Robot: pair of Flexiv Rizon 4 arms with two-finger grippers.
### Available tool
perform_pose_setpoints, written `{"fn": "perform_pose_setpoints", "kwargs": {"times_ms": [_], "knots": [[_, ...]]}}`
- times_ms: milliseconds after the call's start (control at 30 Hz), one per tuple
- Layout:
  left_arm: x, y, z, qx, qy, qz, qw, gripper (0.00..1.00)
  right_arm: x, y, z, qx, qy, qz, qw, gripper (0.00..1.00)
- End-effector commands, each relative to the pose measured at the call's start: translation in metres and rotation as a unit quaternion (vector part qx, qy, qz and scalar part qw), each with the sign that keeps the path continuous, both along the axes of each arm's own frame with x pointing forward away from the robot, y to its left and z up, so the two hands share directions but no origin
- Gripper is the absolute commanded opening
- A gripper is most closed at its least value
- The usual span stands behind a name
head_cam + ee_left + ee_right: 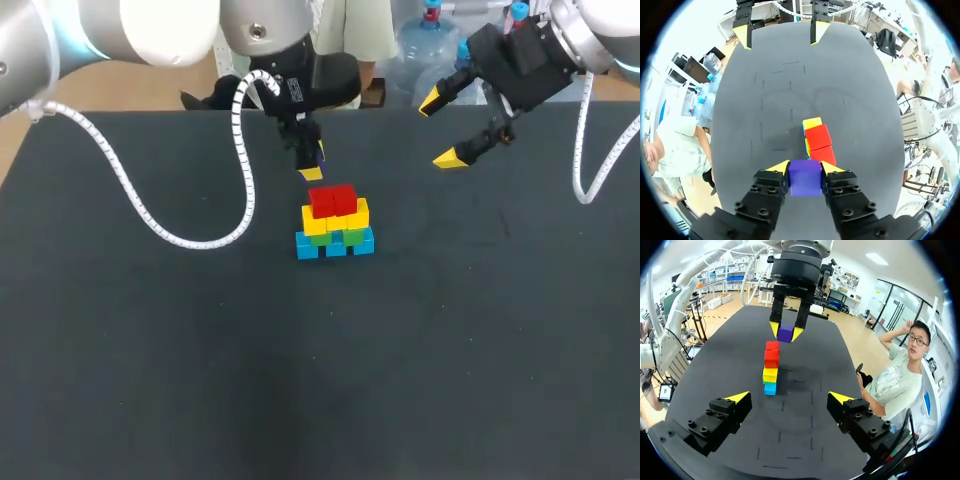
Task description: Place the blue cubes, place green cubes on the blue cubes, place the yellow cubes on the green cubes, then place the red cubes on the yellow cubes, and place purple cube on the red cubes.
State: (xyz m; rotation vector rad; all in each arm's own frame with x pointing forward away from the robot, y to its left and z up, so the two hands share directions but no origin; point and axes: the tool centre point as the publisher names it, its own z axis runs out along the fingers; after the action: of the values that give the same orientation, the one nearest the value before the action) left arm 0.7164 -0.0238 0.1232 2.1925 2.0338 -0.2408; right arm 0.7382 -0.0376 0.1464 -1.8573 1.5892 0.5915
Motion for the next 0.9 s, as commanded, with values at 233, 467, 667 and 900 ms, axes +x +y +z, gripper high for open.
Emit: {"fn": "perform_pose_setpoints", "kwargs": {"times_ms": [233,467,667,900], "knots": [[-0.009,-0.027,0.003,0.085,0.013,0.004,0.996,0.06,-0.001,0.0,0.0,0.0,-0.001,-0.001,1.0,1.0],[-0.017,-0.04,0.001,0.082,0.011,-0.003,0.997,0.0,-0.001,0.0,0.0,0.0,-0.001,-0.001,1.0,1.0],[-0.02,-0.037,0.001,0.073,0.003,0.001,0.997,0.0,-0.001,0.0,0.0,0.0,-0.001,-0.001,1.0,1.0],[-0.025,-0.036,0.005,0.066,-0.009,0.01,0.998,0.0,-0.001,0.0,0.0,0.0,-0.001,-0.001,1.0,1.0]]}}
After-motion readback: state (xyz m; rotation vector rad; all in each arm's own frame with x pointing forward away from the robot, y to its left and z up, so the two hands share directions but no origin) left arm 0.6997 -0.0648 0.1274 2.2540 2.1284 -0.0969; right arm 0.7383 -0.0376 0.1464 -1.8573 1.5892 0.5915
